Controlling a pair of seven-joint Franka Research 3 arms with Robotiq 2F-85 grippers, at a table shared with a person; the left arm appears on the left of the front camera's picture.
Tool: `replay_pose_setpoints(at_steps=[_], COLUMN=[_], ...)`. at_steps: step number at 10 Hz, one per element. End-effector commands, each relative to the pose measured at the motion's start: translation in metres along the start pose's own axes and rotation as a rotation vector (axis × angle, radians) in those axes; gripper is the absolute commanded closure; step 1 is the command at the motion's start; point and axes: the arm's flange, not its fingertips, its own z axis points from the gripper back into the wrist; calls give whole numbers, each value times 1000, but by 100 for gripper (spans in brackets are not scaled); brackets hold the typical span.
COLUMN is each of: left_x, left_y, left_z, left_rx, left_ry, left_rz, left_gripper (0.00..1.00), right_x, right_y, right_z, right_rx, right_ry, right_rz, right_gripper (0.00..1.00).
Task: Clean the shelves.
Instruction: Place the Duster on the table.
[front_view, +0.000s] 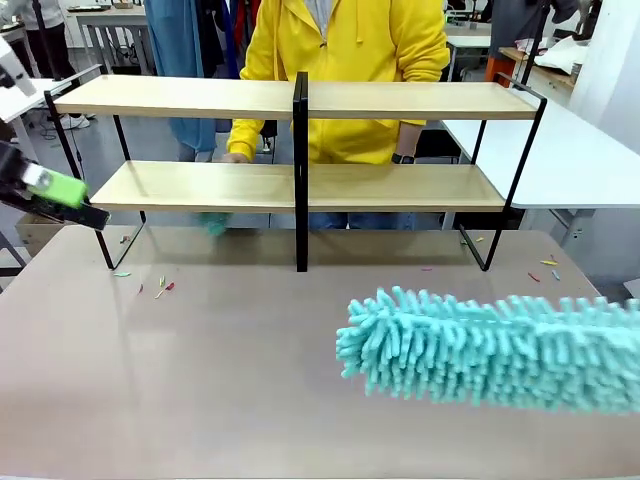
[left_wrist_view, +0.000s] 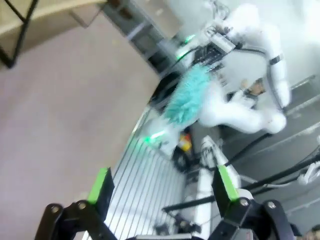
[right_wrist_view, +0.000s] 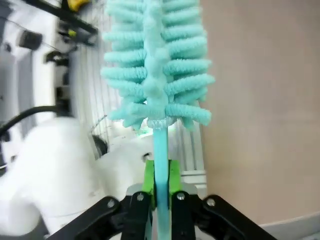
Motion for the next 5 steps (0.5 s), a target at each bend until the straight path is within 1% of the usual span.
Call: replay_pose_setpoints(at_steps=[1,2,3,4,5], left_x=[-93,-112,-126,-142,-50], left_y=[55,84,101,118,99], left_z=[-14,2,6,5,60], left_rx=[-163,-171,-188,-95,-154], left_ry=[-180,-307,-373,-418,-334], left_rz=[57,2,20,153,39], left_gripper=[0,0,0,0,0], right_x=[15,25,28,32,35], right_y=[-43,-64,-78,-99,-110], right_z=[-19,-24,-27,-35,-42], right_rx=[-180,-219,-230,-192,-149], right_ry=[-12,-12,-10,-12,-17], right_rz=[-102,-93,-92,-73,-71], right_gripper=[88,88,88,88,88])
